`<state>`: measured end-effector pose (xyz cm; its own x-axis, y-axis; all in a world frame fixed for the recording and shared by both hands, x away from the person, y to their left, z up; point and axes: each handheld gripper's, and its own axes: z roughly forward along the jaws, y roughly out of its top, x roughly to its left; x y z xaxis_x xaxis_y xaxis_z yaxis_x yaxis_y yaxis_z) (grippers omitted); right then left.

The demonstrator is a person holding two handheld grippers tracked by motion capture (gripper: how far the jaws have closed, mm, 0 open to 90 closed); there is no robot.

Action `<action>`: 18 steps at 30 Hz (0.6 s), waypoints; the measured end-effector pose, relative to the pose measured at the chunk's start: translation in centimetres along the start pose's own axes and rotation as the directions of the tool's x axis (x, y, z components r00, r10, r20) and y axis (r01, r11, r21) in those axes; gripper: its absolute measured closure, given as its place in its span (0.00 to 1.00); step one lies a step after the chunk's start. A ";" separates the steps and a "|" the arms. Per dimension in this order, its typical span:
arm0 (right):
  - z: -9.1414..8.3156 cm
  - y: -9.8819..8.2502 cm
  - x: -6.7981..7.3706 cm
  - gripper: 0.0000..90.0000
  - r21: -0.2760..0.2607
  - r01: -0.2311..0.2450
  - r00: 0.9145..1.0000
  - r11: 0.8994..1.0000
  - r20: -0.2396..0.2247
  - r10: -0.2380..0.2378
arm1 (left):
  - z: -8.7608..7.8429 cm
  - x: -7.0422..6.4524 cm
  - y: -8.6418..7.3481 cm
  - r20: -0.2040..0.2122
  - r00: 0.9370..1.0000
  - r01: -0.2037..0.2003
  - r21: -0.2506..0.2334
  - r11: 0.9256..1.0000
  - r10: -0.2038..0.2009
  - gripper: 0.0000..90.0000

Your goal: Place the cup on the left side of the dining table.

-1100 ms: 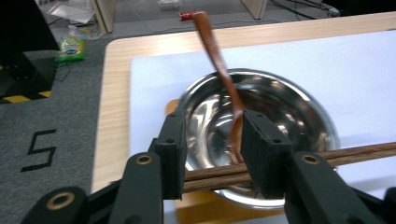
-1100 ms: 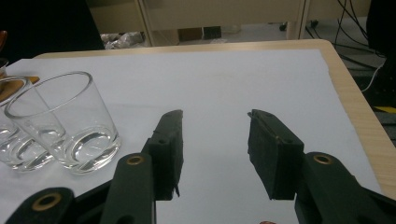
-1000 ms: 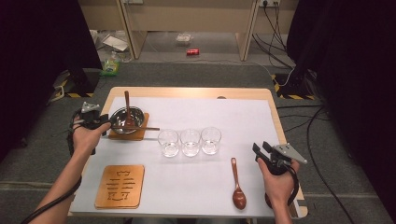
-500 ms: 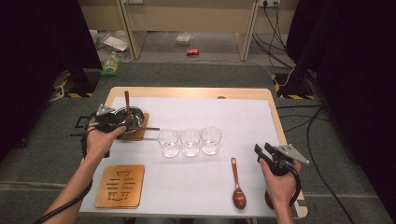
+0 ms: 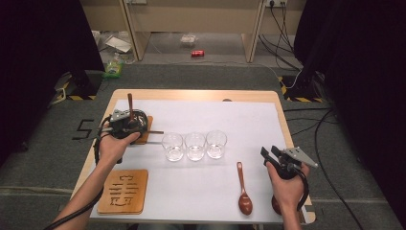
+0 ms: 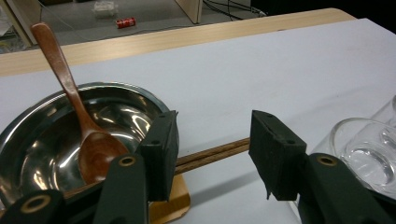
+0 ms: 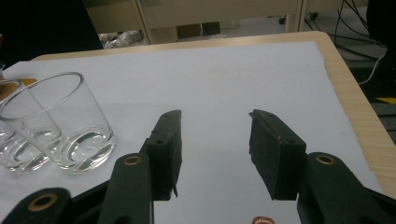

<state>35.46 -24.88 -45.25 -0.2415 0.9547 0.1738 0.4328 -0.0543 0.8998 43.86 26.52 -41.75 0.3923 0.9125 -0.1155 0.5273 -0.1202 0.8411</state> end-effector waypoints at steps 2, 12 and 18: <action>0.2 0.0 0.0 0.60 0.003 0.004 1.000 1.000 -0.004 -0.004 | 0.1 -0.5 -0.1 0.015 1.000 -0.003 0.002 1.000 0.003 0.58; 0.1 0.2 -0.2 0.59 0.012 0.000 1.000 1.000 0.000 0.000 | 0.4 -2.6 0.1 0.052 0.998 -0.017 -0.001 1.000 0.017 0.58; -0.3 0.4 0.1 0.59 0.011 0.003 1.000 1.000 0.004 -0.003 | 0.2 -4.3 -0.2 0.084 0.996 -0.024 -0.004 1.000 0.025 0.59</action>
<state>35.39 -24.93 -44.74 -0.2392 0.9560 0.1696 0.4417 -0.0484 0.8958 42.22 22.59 -41.55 0.4672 0.8732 -0.1387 0.5148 -0.1411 0.8456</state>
